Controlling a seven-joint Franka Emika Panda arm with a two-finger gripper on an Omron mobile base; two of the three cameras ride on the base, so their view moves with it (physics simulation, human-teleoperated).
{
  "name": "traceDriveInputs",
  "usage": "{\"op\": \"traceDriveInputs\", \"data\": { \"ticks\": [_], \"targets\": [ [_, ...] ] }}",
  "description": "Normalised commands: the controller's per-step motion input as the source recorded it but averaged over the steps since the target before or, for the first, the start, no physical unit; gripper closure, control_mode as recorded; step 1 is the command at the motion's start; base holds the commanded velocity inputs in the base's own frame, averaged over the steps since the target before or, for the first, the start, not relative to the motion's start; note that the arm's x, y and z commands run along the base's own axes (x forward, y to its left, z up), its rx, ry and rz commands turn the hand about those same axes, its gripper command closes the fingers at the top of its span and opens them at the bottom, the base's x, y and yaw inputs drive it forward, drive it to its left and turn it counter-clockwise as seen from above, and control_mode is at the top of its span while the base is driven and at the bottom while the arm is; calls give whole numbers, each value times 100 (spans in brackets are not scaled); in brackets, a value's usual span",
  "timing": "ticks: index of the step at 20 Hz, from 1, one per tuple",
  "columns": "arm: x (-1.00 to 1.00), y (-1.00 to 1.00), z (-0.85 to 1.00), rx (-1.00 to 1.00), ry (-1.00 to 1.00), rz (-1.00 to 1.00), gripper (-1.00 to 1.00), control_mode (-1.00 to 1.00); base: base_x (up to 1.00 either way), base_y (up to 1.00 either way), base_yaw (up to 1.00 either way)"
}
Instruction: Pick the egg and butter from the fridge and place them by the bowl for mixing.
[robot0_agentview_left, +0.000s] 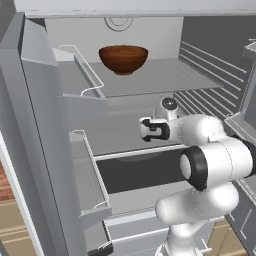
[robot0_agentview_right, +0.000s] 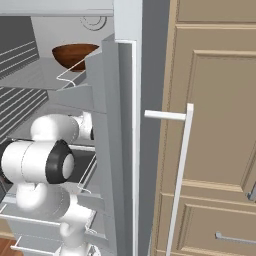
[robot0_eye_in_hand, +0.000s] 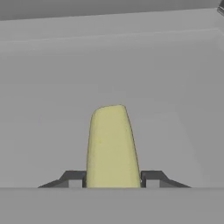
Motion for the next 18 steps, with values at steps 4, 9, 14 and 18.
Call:
{"op": "traceDriveInputs", "data": {
  "ticks": [4, 9, 14, 18],
  "targets": [
    [-98, 0, 29, 0, -10, 0, 100, -100, 0, 0, 0],
    [-73, 12, 69, 0, 0, 0, 100, -100, 0, 0, 0],
    [-87, 7, 65, 0, 10, 0, 100, -100, 0, 0, 0],
    [-100, 0, 31, 0, 12, 2, 100, -100, 0, 0, 0]
  ]
}}
